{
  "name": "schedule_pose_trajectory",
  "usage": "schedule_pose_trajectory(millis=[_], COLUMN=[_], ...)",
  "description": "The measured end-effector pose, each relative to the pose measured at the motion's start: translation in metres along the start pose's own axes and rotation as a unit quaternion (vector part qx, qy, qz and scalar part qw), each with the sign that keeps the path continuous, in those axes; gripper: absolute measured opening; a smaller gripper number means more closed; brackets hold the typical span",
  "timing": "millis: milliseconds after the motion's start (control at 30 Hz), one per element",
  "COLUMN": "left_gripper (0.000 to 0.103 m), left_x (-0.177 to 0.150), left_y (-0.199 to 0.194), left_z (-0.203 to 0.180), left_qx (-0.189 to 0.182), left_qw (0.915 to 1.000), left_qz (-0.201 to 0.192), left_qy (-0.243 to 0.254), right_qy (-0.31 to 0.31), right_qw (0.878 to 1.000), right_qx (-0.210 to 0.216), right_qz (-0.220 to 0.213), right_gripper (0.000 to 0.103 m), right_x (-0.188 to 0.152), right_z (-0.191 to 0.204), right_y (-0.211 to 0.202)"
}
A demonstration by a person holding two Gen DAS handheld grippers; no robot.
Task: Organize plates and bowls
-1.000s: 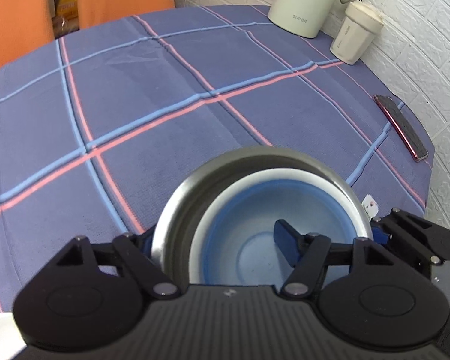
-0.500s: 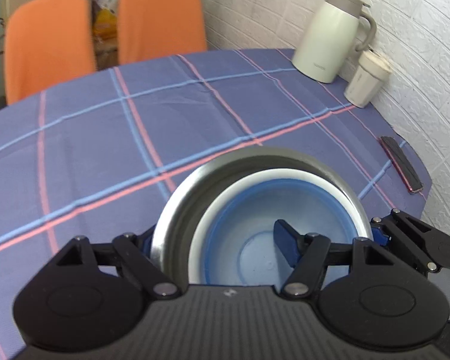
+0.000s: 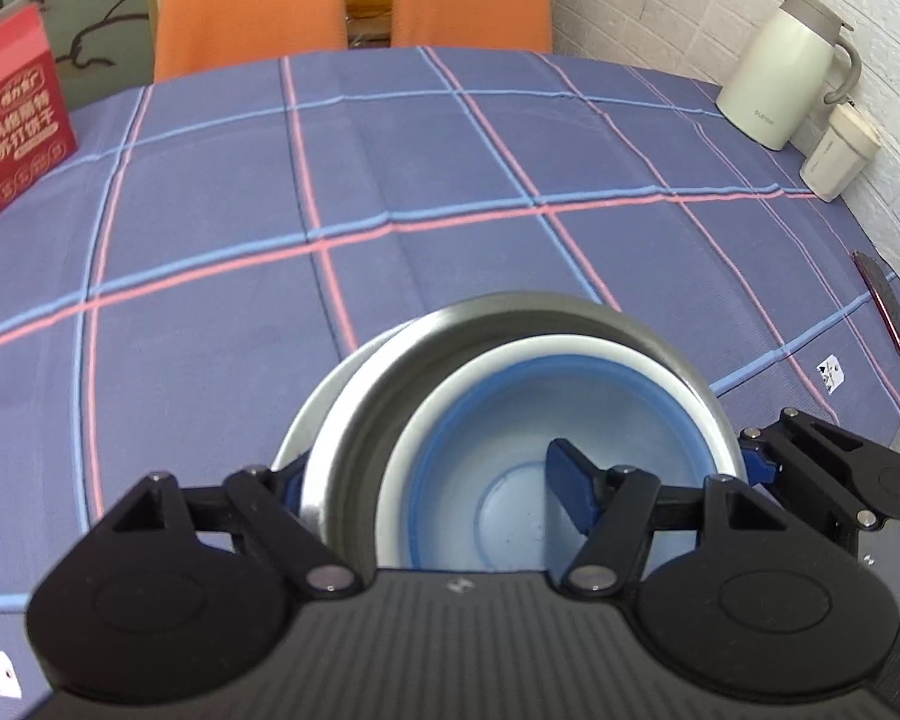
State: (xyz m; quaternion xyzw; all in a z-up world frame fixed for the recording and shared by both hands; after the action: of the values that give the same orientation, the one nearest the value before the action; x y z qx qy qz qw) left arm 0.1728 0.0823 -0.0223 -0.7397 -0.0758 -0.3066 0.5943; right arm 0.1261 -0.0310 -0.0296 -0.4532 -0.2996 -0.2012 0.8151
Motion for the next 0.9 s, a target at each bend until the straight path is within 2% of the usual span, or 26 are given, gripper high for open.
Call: schedule_pose_trajectory(millis=[133,200,267,433,633,767,900], left_gripper=[0.069,0.077,0.090,0.096,0.100,0.100,0.100], left_x=[-0.003,-0.004,-0.006,-0.004,0.003,0.001,-0.005], left_y=[-0.003,-0.003,-0.005,-0.024,-0.053,-0.054,-0.048], left_z=[0.001,-0.001,-0.001,0.003,0.007,-0.002,-0.014], left_qx=[-0.007,-0.006,-0.003,0.029,0.094,0.119,0.139], left_qw=[0.9999,0.9998,0.9994,0.9958,0.9828,0.9756,0.9728], left_qz=[-0.014,-0.019,-0.031,-0.085,-0.159,-0.184,-0.183], left_qy=[0.004,0.008,0.012,0.018,0.000,-0.015,-0.029], right_qy=[0.006,0.008,0.004,-0.006,0.028,0.043,0.060], right_qw=[1.000,1.000,1.000,0.999,0.996,0.995,0.994], right_qx=[-0.007,-0.008,-0.007,-0.032,-0.041,-0.043,-0.049], right_qz=[0.009,0.020,0.018,-0.023,-0.076,-0.081,-0.083], right_gripper=[0.083,0.083,0.082,0.081,0.081,0.081,0.081], right_x=[-0.009,-0.012,-0.013,-0.003,0.009,0.010,0.010], right_z=[0.002,0.001,0.000,-0.005,-0.026,-0.038,-0.051], right_y=[0.005,0.009,0.009,-0.006,-0.030,-0.029,-0.032])
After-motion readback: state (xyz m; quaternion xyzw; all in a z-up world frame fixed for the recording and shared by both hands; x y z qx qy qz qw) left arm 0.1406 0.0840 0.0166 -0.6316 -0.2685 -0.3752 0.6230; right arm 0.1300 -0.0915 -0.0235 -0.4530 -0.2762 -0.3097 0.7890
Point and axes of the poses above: each gripper's, at about its wrist camera, not at the fingertips, and y roughly the way its jaws point, z to its left, x to its top, the point moved 4 cm from there along y, roughly the way its jaws point, and after that the axes turned 9 degrees about y, right-handed, at the moved point
